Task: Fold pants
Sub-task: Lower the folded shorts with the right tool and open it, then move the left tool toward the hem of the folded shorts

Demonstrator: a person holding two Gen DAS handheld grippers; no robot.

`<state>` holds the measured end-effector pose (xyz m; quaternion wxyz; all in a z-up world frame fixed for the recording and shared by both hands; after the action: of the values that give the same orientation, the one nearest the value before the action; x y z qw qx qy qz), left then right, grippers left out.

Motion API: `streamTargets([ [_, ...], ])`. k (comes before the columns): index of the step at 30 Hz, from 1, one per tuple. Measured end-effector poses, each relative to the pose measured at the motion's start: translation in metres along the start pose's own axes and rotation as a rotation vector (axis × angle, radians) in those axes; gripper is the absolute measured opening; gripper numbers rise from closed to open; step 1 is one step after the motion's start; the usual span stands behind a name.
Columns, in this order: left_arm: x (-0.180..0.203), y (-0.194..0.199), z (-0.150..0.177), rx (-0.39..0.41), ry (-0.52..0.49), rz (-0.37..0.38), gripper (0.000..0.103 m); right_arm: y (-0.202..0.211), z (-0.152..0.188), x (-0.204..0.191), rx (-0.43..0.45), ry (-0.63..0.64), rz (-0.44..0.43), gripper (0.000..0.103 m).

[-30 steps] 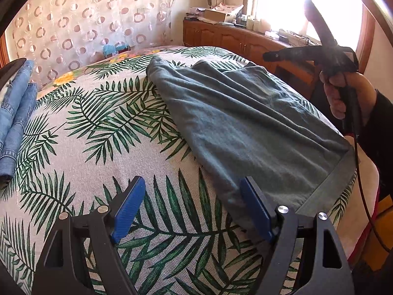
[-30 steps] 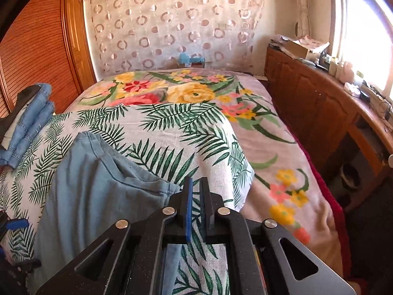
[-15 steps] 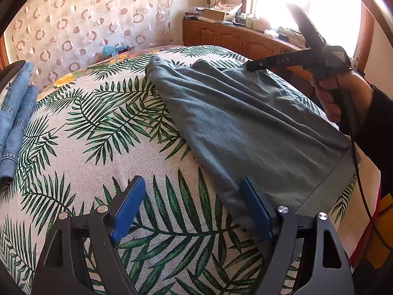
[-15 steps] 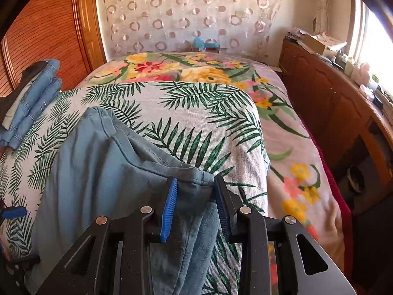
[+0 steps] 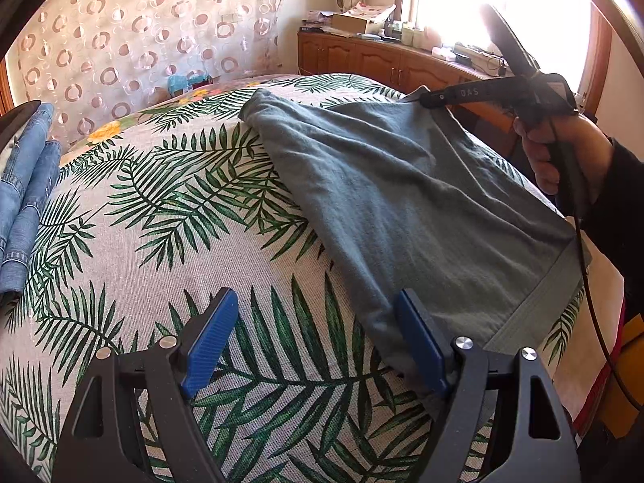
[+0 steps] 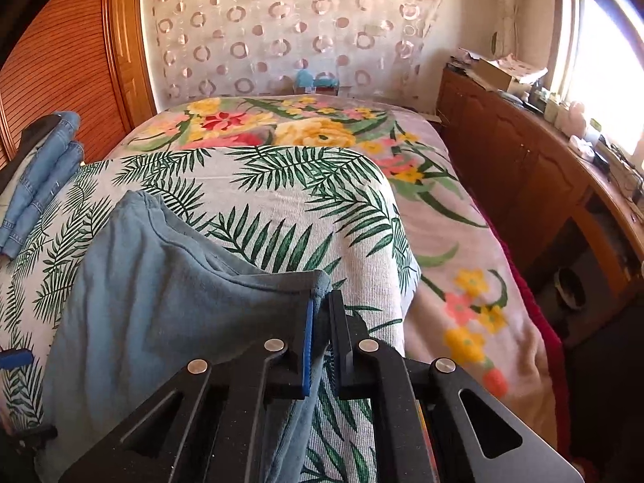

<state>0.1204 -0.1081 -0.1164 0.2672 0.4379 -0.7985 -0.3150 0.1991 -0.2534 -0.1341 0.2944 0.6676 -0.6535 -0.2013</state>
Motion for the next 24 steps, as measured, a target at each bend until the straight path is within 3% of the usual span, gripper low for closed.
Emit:
streamTargets([
  [4, 0.0, 0.0, 0.0, 0.0, 0.0, 0.0, 0.081, 0.007, -0.001, 0.0, 0.014, -0.012, -0.011, 0.007],
  [6, 0.0, 0.0, 0.0, 0.0, 0.0, 0.0, 0.081, 0.011, 0.0, 0.0, 0.008, -0.007, -0.009, 0.018],
  [9, 0.0, 0.0, 0.0, 0.0, 0.0, -0.001, 0.081, 0.026, 0.006, 0.003, 0.02, -0.002, -0.021, 0.021],
  [16, 0.0, 0.0, 0.0, 0.0, 0.0, 0.0, 0.081, 0.078, 0.053, -0.004, 0.038, 0.031, -0.068, 0.042],
  [24, 0.0, 0.0, 0.0, 0.0, 0.0, 0.0, 0.081, 0.122, 0.114, -0.005, 0.029, -0.001, -0.122, 0.043],
])
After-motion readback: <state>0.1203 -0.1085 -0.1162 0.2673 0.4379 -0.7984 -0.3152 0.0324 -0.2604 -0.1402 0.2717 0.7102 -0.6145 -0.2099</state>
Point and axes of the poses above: each gripper's, at about its wrist camera, not at the fingertips, and y roughly against the way its jaws point, x to its right, z to its underside, the point moved 1 cm from there along -y, roughly the way its jaws point, and after that the axes turned 9 degrees about z, right-handed, at the moved point
